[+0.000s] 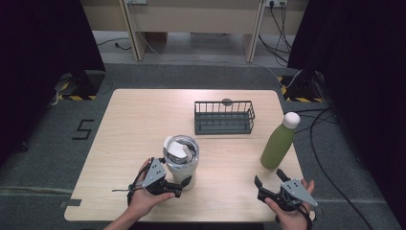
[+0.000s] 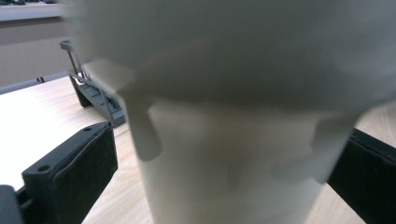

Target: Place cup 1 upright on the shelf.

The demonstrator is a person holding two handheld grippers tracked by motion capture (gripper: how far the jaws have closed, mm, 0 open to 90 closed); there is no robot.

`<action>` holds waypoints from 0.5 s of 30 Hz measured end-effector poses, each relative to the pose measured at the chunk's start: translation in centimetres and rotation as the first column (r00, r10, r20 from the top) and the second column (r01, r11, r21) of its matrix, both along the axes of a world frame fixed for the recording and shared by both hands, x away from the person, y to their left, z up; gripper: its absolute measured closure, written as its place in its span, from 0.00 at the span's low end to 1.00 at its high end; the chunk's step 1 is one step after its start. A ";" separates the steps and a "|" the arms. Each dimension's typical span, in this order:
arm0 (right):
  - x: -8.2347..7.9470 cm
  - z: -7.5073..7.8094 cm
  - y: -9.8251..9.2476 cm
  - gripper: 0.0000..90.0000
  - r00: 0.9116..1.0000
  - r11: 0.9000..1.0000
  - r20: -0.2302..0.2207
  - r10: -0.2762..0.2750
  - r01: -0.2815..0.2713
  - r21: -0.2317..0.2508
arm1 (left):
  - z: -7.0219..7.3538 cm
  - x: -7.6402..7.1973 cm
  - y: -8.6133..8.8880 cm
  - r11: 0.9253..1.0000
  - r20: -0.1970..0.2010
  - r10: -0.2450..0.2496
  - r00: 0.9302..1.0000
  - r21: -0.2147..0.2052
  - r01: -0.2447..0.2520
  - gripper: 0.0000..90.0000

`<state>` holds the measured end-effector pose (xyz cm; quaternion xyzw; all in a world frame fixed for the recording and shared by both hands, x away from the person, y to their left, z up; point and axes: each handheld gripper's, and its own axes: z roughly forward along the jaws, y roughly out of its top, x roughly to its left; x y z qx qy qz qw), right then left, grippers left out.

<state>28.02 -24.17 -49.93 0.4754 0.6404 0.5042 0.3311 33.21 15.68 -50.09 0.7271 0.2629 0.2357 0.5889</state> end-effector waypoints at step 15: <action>0.1 -0.4 0.3 0.16 1.000 1.000 -0.013 0.009 -0.009 -0.005 | 0.0 0.9 -1.1 0.999 0.052 -0.037 0.998 -0.015 0.038 0.09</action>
